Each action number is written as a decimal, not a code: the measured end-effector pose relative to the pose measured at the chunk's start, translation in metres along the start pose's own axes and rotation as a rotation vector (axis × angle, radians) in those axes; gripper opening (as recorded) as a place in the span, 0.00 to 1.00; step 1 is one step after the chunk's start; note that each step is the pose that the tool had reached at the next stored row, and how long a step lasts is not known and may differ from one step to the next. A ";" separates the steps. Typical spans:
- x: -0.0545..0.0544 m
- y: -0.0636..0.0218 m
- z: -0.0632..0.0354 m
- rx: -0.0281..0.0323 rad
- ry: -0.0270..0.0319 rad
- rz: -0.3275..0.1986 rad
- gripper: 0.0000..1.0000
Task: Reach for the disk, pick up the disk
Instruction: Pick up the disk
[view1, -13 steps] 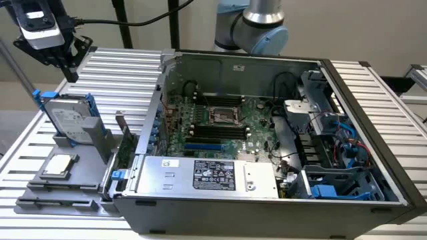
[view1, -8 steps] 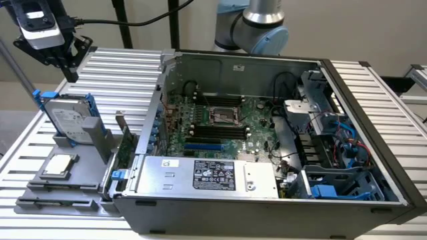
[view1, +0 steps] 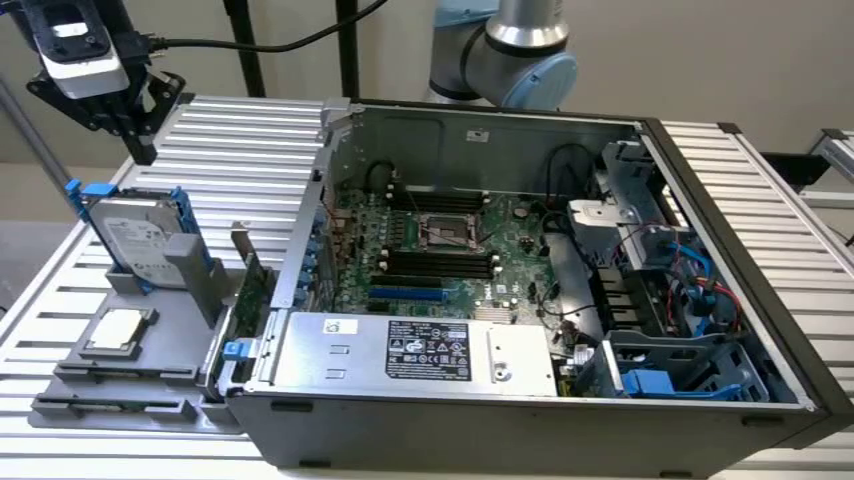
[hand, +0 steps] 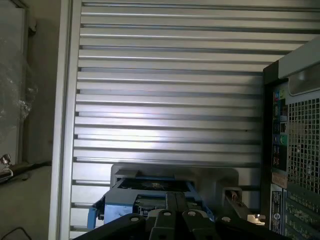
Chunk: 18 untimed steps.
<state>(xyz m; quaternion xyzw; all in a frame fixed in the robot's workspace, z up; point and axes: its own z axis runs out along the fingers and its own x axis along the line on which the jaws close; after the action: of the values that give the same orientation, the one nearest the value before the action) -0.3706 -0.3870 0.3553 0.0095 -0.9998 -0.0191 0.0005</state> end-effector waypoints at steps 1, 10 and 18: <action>0.000 -0.0005 0.0000 0.0001 0.0001 0.000 0.11; 0.036 -0.0104 0.0001 -0.0001 -0.0004 0.000 0.11; 0.053 -0.0123 0.0003 0.0002 -0.0004 0.000 0.11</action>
<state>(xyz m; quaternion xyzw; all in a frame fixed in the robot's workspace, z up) -0.4238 -0.4003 0.3545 0.0096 -0.9998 -0.0190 0.0003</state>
